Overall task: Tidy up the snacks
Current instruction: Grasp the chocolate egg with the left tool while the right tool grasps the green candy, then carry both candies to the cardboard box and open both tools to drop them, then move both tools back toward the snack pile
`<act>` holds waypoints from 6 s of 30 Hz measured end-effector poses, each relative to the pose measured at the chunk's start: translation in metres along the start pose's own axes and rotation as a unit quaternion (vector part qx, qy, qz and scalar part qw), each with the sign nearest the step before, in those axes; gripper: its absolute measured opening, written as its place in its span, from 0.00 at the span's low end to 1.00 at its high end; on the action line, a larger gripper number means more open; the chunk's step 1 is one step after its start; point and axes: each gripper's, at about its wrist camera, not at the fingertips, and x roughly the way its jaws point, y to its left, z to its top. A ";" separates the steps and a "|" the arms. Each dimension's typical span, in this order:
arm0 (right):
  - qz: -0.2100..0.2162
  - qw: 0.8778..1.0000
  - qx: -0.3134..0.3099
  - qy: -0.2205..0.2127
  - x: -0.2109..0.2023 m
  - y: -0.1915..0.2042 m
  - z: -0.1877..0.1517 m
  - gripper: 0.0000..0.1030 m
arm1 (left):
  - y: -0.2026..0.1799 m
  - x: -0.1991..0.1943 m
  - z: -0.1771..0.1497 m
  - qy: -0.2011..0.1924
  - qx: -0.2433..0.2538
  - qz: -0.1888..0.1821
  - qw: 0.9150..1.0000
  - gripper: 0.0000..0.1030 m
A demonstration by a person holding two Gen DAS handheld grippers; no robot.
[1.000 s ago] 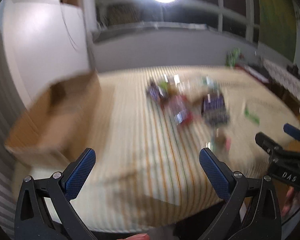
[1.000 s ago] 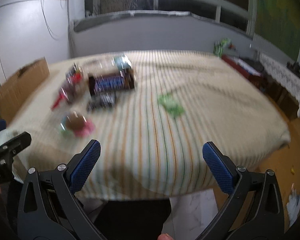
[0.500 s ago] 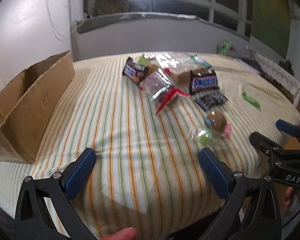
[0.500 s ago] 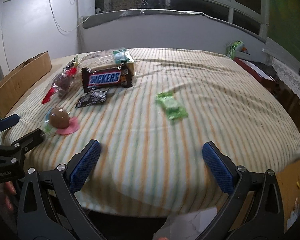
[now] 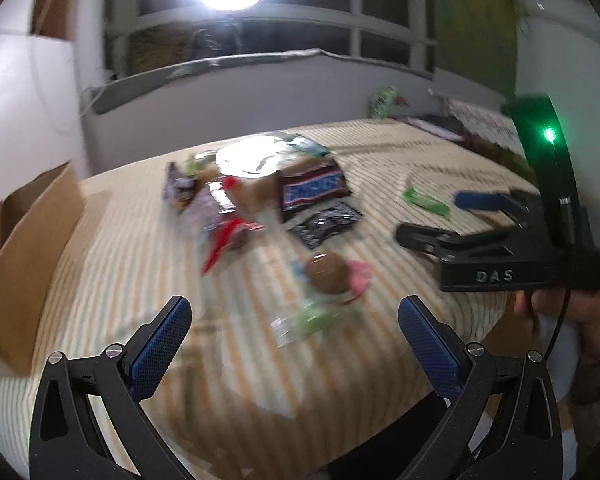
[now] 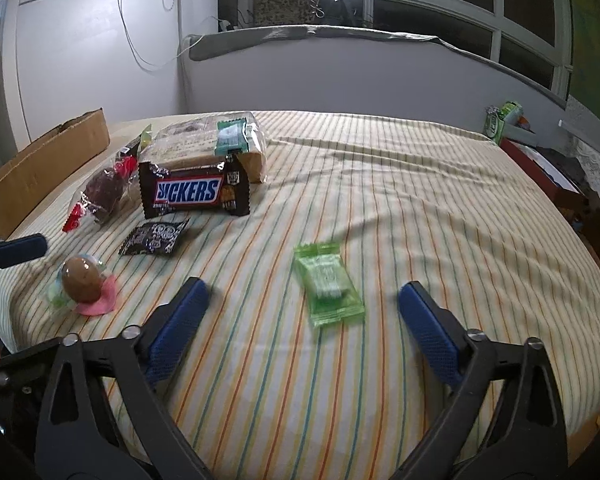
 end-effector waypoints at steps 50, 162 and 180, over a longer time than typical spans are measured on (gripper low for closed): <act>-0.021 0.996 0.056 -0.066 -0.039 -0.008 0.007 0.24 | 0.081 -0.028 0.041 -0.051 -0.104 -0.052 0.992 0.24; -0.018 0.997 0.041 -0.055 -0.067 0.080 0.038 0.83 | 0.118 -0.078 0.033 -0.042 -0.089 0.076 0.992 0.80; 0.007 0.999 0.037 -0.015 -0.037 0.068 -0.011 0.83 | 0.045 -0.038 0.001 0.000 -0.042 -0.020 0.999 0.80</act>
